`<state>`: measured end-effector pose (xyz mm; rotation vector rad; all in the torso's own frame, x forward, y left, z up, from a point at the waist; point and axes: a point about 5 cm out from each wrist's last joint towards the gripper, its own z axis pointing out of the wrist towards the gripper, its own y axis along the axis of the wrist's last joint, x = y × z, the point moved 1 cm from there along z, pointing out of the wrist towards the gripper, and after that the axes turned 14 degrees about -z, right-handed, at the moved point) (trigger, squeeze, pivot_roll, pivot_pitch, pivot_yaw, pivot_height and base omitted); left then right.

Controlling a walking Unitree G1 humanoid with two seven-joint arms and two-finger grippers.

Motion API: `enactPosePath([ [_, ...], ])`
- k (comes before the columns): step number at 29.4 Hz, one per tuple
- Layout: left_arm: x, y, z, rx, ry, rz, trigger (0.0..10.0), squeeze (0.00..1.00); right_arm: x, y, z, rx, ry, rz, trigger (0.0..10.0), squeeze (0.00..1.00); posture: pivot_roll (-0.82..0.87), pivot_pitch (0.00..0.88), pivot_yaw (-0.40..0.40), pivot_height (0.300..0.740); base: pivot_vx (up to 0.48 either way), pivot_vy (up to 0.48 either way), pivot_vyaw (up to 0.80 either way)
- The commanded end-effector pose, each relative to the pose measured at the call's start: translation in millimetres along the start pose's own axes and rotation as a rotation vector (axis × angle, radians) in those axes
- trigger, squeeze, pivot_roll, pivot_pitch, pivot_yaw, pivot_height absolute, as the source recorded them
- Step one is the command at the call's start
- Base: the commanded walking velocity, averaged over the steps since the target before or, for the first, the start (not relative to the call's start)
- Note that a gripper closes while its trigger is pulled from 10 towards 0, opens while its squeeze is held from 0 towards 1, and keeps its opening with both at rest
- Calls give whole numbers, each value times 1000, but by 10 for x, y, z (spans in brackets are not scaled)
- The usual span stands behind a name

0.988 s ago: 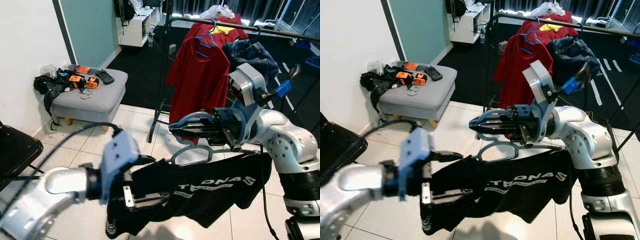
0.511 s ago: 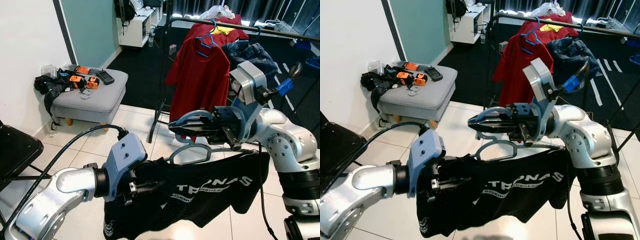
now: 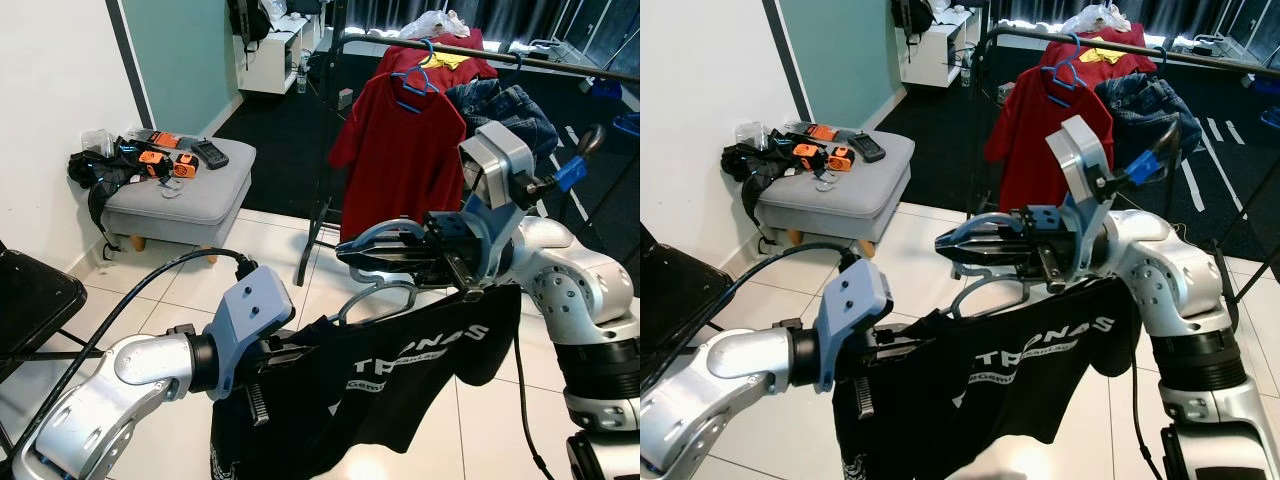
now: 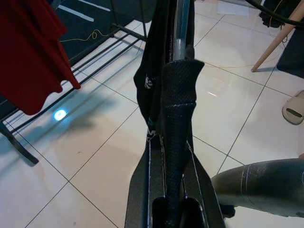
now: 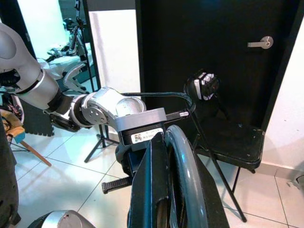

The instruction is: Hang hanger

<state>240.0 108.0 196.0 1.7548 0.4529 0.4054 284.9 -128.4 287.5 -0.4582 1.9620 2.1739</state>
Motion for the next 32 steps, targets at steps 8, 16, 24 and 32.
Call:
enactPosePath([
  [8,52,-121,-8,17,48,-20,0,0,-74,-64,-28,3,-104,-9,10000,1000,-35,63,-40,740,0,0,0],
  [16,192,-242,-265,61,146,-23,0,0,-139,-225,-519,135,-288,5,10000,1000,-35,70,-43,740,0,0,0],
  [24,345,-329,-501,76,262,-48,0,0,-115,-309,-748,204,-394,22,10000,1000,-47,77,-43,740,0,0,0],
  [32,268,-575,-287,-128,576,-298,10000,0,-55,-1104,-294,239,-970,236,10000,0,-64,110,-48,740,0,0,0],
])
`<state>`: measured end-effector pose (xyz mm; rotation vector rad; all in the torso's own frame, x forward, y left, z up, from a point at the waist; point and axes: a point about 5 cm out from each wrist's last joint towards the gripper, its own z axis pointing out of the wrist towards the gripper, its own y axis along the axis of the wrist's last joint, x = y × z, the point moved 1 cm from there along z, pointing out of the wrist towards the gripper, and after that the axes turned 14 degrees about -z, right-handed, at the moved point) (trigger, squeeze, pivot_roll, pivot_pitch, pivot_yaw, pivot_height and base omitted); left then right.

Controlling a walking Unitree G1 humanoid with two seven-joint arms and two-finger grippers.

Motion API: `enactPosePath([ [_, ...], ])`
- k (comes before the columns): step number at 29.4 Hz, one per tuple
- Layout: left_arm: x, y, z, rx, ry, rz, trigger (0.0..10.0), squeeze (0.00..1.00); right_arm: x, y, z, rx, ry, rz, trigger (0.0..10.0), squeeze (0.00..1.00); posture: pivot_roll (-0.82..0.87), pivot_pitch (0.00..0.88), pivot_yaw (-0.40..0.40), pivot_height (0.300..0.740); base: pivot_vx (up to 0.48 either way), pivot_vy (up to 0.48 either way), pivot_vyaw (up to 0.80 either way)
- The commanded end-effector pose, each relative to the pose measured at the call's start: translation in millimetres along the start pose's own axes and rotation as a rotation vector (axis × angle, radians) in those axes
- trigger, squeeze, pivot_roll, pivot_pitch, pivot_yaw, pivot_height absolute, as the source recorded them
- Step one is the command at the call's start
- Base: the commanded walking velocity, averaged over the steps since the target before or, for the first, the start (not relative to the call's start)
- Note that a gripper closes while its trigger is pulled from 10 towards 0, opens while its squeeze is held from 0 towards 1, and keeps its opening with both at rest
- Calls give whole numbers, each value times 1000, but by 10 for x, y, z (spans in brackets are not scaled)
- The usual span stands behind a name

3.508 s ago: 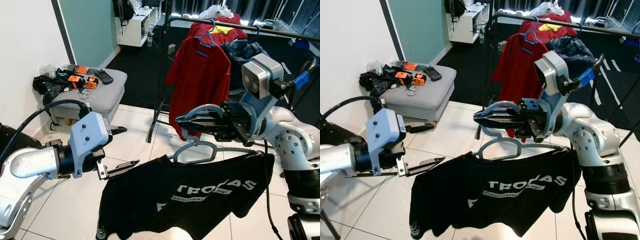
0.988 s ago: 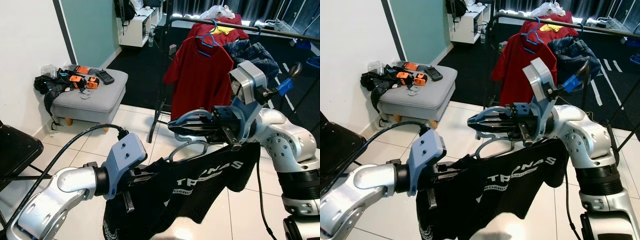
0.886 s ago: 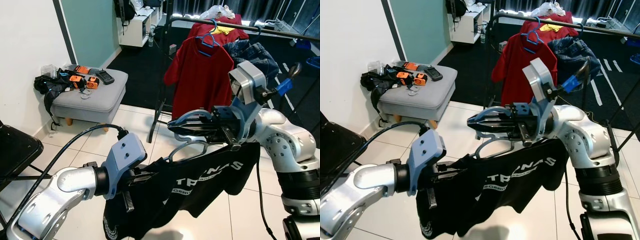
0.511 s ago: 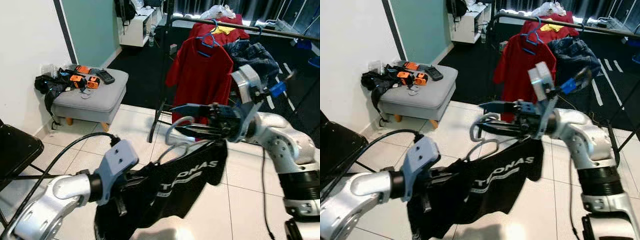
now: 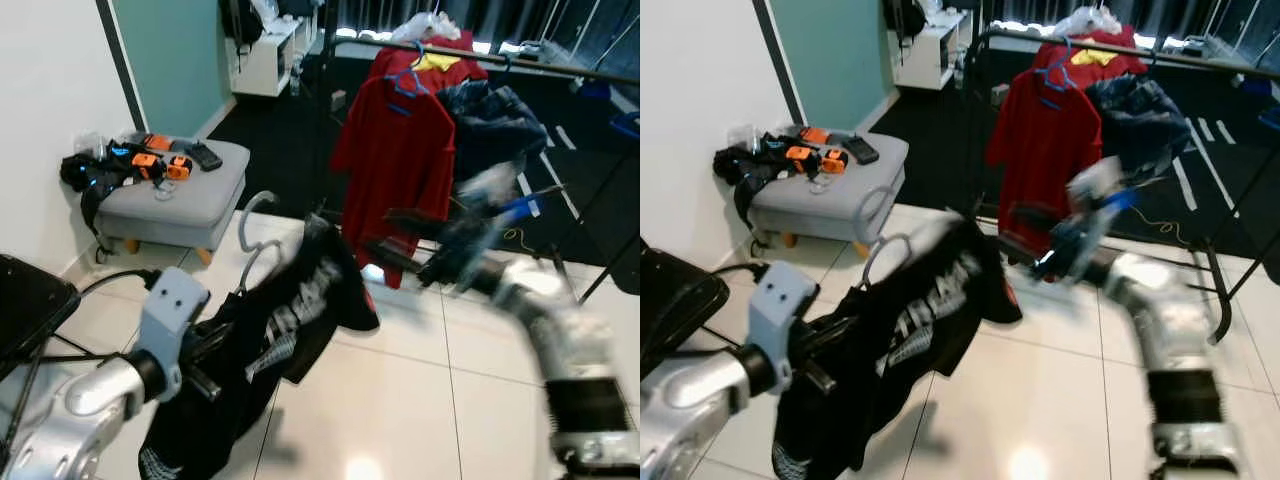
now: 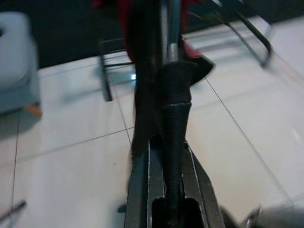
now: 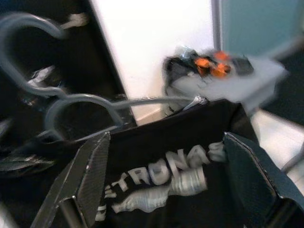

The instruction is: Hang hanger

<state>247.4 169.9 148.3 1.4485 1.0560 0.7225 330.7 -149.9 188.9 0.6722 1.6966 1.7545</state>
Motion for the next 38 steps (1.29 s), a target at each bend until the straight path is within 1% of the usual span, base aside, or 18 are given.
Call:
enactPosePath([
  [1,-270,-119,45,-47,21,-111,10000,0,204,-227,54,60,-152,89,10000,0,-60,120,-55,740,0,0,0],
  [2,-270,-119,45,-47,21,-111,10000,0,204,-227,54,60,-152,89,10000,0,-60,120,-55,740,0,0,0],
  [3,-393,-215,60,-47,50,-183,10000,0,321,-376,42,93,-217,138,10000,0,-57,125,-57,740,0,0,-475],
  [4,-393,-215,60,-47,50,-183,10000,0,321,-376,42,93,-217,138,10000,0,-57,125,-57,740,0,0,-475],
  [5,-479,-299,67,-34,77,-231,10000,0,382,-472,15,120,-258,175,10000,0,-56,125,-58,740,0,0,-719],
  [6,-478,-296,51,-55,114,-229,10000,0,309,-460,-16,109,-322,179,10000,0,-62,130,-55,740,0,0,-688],
  [7,-478,-296,51,-55,114,-229,10000,0,309,-460,-16,109,-322,179,10000,0,-62,130,-55,740,0,0,-688],
  [9,-395,-265,26,-90,169,-216,10000,0,163,-432,-60,92,-407,179,10000,0,-68,127,-53,740,0,0,-681],
  [13,-377,-235,70,-108,199,-178,10000,0,173,-412,-66,94,-450,135,10000,0,-78,120,-60,740,0,0,-686],
  [14,-369,-225,78,-122,220,-180,10000,0,164,-414,-90,102,-483,128,10000,0,-79,120,-59,740,0,0,-688],
  [16,-369,-225,78,-122,220,-180,10000,0,164,-414,-90,102,-483,128,10000,0,-79,120,-59,740,0,0,-688],
  [17,-327,-206,76,-142,258,-176,10000,0,140,-419,-132,120,-516,103,10000,0,-83,120,-58,740,0,0,-688],
  [18,-327,-206,76,-142,258,-176,10000,0,140,-419,-132,120,-516,103,10000,0,-83,120,-58,740,0,0,-688],
  [20,-256,-176,79,-177,325,-181,10000,0,139,-428,-207,164,-566,46,10000,0,-90,121,-58,740,0,0,-688],
  [21,-256,-176,79,-177,325,-181,10000,0,139,-428,-207,164,-566,46,10000,0,-90,121,-58,740,0,0,-688],
  [23,-216,-132,105,-209,346,-177,10000,0,150,-454,-271,200,-576,12,10000,0,-99,122,-54,740,0,0,-684],
  [27,-196,-89,132,-234,356,-160,10000,0,140,-483,-323,206,-585,16,10000,0,-101,121,-52,740,84,0,-641],
  [38,-114,13,211,-253,379,-98,10000,0,201,-480,-241,186,-542,3,10000,0,-112,114,-41,740,467,0,-45],
])
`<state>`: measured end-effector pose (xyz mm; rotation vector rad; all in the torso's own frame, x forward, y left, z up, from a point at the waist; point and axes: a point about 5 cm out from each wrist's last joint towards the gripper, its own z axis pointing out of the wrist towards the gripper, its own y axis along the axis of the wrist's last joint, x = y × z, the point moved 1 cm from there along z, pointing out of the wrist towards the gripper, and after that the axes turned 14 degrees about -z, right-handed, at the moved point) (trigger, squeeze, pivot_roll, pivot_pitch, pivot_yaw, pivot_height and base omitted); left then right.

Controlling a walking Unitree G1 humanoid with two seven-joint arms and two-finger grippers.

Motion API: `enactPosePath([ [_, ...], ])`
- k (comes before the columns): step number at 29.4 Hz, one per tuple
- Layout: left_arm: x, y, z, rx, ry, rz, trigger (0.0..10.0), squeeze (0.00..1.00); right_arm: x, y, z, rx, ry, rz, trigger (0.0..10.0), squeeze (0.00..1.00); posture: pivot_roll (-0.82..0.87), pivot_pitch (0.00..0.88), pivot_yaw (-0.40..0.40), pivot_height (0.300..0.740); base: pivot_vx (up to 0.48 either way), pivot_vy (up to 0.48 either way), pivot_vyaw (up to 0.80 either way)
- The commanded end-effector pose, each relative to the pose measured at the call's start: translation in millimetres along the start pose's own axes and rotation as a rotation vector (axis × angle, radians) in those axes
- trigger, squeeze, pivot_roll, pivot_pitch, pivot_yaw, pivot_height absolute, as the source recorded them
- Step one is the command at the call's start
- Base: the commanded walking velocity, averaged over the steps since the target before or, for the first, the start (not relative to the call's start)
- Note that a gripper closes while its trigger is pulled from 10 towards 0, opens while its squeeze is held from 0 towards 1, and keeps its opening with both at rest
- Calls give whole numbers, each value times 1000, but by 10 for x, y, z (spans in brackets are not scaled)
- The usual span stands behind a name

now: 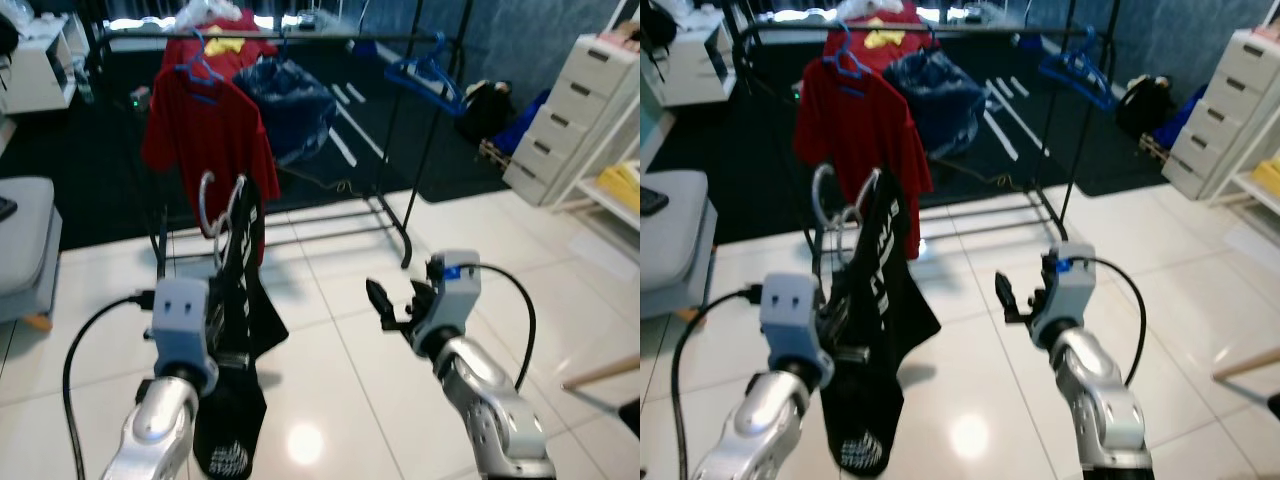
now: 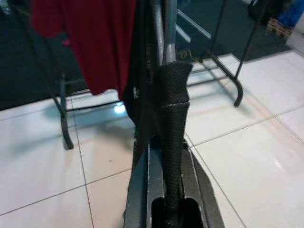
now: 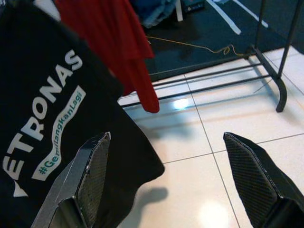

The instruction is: Hang hanger

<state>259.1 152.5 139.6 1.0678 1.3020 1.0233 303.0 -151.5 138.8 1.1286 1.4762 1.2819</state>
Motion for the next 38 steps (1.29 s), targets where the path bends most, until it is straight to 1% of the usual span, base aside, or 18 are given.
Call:
enactPosePath([
  [1,-34,75,27,-35,-13,16,10000,0,-6,-1,-1,-1,-7,-18,10000,0,-112,114,-41,740,480,0,0],
  [5,-32,100,55,-44,-4,23,10000,0,2,1,-1,-2,-7,-18,10000,0,-114,113,-40,740,480,0,0],
  [8,-81,94,81,-44,-10,27,10000,0,11,3,-1,-3,-2,-19,10000,0,-114,109,-40,740,480,0,0],
  [13,-93,79,89,-38,0,40,10000,0,17,0,2,-3,6,-16,10000,0,-111,107,-41,740,480,0,0],
  [14,-123,76,84,-33,-22,36,10000,0,19,-2,4,-3,8,-15,10000,0,-111,104,-43,740,480,0,0],
  [15,-123,76,84,-33,-22,36,10000,0,19,-2,4,-3,8,-15,10000,0,-111,104,-43,740,480,0,0],
  [16,-166,71,77,-28,-56,31,10000,0,20,-3,5,-3,11,-14,10000,0,-111,104,-43,740,480,0,0],
  [17,-272,41,53,-7,-138,43,10000,0,20,-10,8,-3,14,-14,10000,0,-110,100,-46,740,458,0,0],
  [18,-327,29,34,0,-179,50,10000,0,18,-13,8,-2,14,-16,10000,0,-110,98,-45,740,274,-394,0],
  [19,-327,29,34,0,-179,50,10000,0,18,-13,8,-2,14,-16,10000,0,-110,98,-45,740,274,-394,0],
  [21,-403,8,3,15,-230,58,10000,0,16,-16,10,-1,15,-18,10000,0,-108,98,-48,740,137,-424,0],
  [24,-467,-31,-33,35,-264,79,10000,0,16,-21,12,0,18,-21,10000,0,-107,95,-47,740,0,-466,0],
  [38,-510,-25,-35,43,-287,101,10000,0,17,-29,12,1,25,-15,10000,0,-108,93,-45,740,0,-479,0],
])
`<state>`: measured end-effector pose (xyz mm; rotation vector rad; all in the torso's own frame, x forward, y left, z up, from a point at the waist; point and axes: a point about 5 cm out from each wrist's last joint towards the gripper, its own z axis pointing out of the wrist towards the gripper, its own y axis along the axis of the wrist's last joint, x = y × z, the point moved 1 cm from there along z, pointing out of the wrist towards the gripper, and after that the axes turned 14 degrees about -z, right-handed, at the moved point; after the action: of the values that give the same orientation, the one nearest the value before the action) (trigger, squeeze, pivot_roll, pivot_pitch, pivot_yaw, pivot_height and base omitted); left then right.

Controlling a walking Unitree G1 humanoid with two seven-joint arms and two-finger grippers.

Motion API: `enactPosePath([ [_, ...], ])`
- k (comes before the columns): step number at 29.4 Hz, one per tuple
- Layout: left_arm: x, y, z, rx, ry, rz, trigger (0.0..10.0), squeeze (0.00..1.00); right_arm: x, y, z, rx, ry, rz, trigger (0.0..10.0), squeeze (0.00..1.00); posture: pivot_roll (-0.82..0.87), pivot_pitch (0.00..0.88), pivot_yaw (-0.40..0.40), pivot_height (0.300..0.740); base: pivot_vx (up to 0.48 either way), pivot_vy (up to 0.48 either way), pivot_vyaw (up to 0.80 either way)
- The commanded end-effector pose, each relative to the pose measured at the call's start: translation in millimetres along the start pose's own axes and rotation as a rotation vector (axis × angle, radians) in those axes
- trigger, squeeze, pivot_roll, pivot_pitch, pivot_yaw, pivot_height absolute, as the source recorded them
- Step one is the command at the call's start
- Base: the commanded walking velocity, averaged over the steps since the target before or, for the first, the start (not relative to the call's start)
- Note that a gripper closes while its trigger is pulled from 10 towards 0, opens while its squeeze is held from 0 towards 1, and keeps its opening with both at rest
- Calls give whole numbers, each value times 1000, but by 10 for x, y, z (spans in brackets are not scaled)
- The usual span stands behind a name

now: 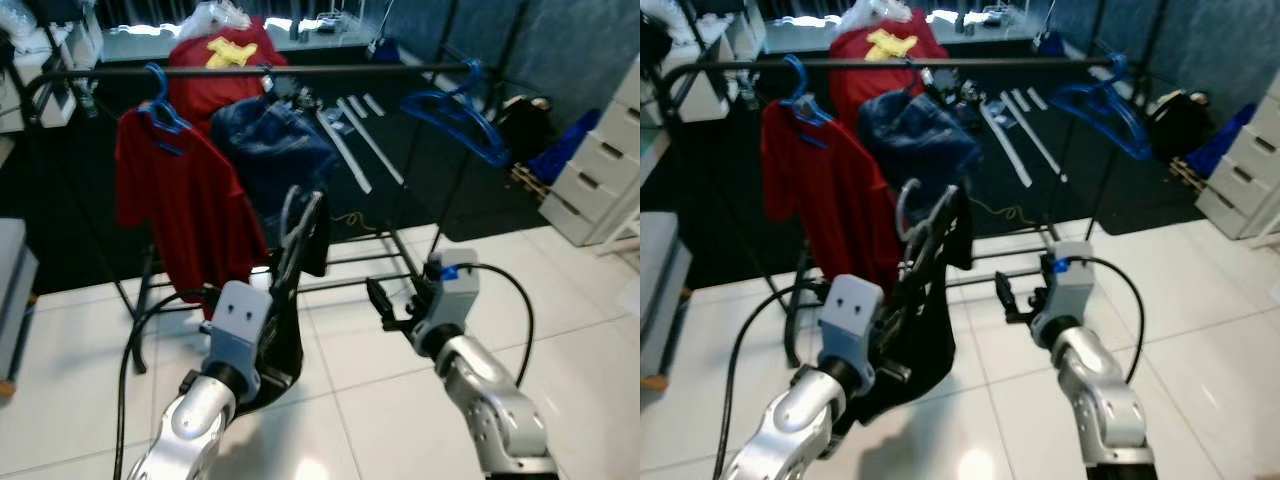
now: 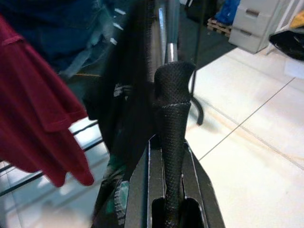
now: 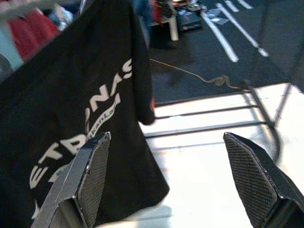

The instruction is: Hang hanger

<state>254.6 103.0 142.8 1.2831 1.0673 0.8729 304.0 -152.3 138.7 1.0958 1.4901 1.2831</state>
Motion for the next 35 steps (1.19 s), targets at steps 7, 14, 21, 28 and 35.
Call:
enactPosePath([
  [7,5,122,49,-38,20,-14,10000,0,27,-27,2,7,9,9,10000,0,-109,93,-45,740,327,-277,0],
  [14,2,149,80,-41,23,-23,10000,0,30,-23,-4,6,8,9,10000,0,-108,100,-43,740,458,0,0],
  [21,26,165,83,-40,40,-37,10000,0,35,-19,-6,5,10,14,10000,0,-106,103,-42,740,476,0,0],
  [28,120,203,89,-47,84,-60,10000,0,53,-2,-6,-5,22,11,10000,0,-105,107,-39,740,469,0,0],
  [35,128,207,87,-45,91,-64,10000,0,76,10,-16,-15,31,10,10000,0,-105,110,-34,740,458,0,0],
])
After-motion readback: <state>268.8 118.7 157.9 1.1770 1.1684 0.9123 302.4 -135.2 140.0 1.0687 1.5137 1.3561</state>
